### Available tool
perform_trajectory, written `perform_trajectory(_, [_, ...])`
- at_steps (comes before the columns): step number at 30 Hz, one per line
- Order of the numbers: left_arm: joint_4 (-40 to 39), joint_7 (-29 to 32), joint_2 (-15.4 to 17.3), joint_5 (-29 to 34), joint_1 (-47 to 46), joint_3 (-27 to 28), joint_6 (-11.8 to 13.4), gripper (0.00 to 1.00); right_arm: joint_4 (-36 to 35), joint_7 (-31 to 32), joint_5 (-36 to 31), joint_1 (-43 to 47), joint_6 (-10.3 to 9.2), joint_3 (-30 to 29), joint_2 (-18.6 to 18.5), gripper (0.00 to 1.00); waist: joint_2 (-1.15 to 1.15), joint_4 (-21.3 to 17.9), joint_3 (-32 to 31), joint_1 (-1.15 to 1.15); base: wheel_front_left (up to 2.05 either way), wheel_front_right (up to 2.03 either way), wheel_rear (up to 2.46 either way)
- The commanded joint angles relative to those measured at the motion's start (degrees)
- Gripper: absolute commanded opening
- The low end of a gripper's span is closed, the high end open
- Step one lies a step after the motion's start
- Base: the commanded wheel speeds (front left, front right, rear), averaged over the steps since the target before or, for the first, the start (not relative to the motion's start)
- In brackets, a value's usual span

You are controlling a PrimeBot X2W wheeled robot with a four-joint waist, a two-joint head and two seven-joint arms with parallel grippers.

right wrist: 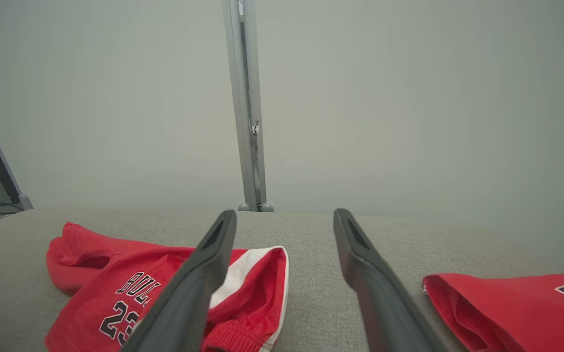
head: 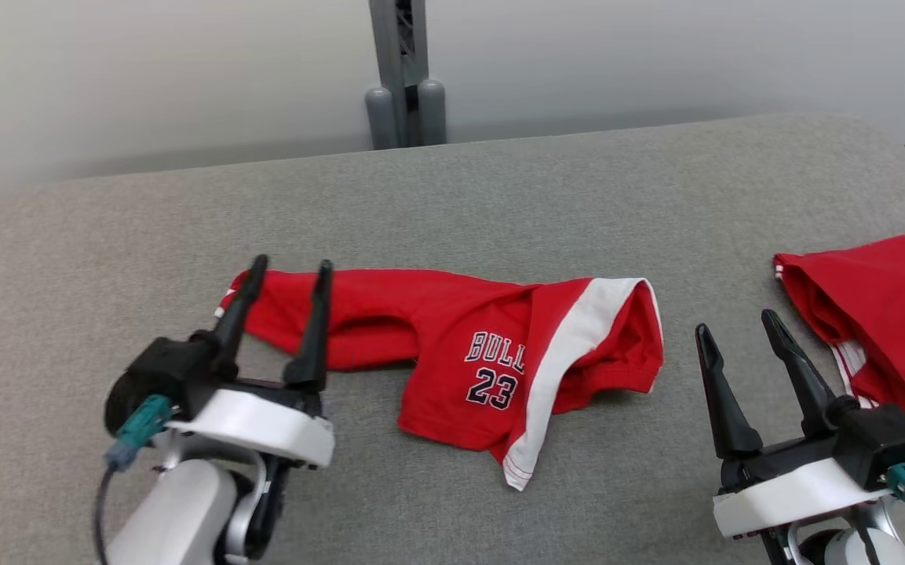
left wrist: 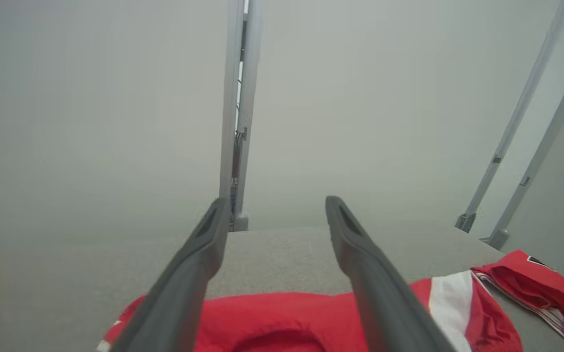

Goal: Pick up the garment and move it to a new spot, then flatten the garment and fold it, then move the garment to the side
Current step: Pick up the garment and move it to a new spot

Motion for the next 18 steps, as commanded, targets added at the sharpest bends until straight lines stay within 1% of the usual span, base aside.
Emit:
perform_trajectory(1, [-1.2,-0.2,1.0,0.0,1.5,1.2,0.8,1.00,-0.2,0.3,-0.2,0.8,-0.02,0.3,-0.3,1.00,0.00,1.7,-0.9,0.00,0.00,0.00,0.00])
perform_trajectory(5, [-6.1,-0.6,4.9,0.2,6.3,6.7,3.3,1.00,-0.5,1.0,-1.2,1.3,-0.02,0.7,-0.5,1.00,0.00,3.6,-1.8,0.00,0.00,0.00,0.00])
perform_trajectory(9, [-9.4,-0.6,7.7,1.0,10.9,9.7,4.5,1.00,-0.7,1.8,-1.5,2.3,-0.03,0.7,-0.6,1.00,0.00,4.5,-2.8,0.00,0.00,0.00,0.00])
perform_trajectory(11, [-11.2,-0.6,9.2,1.7,13.9,10.1,5.2,1.00,-0.7,2.2,-1.7,3.2,-0.03,0.7,-0.6,1.00,0.00,4.7,-3.7,0.00,0.00,0.00,0.00])
perform_trajectory(14, [-12.2,-0.3,10.4,2.2,16.6,10.2,5.9,1.00,-0.7,2.5,-1.5,4.3,-0.02,0.4,-0.5,1.00,0.00,4.3,-4.7,0.00,0.00,0.00,0.00])
perform_trajectory(18, [-13.6,0.1,10.7,1.9,18.8,10.2,6.4,1.00,-1.2,2.8,-1.2,5.9,-0.02,0.1,-0.4,1.00,0.00,3.9,-5.5,0.00,0.00,0.00,0.00])
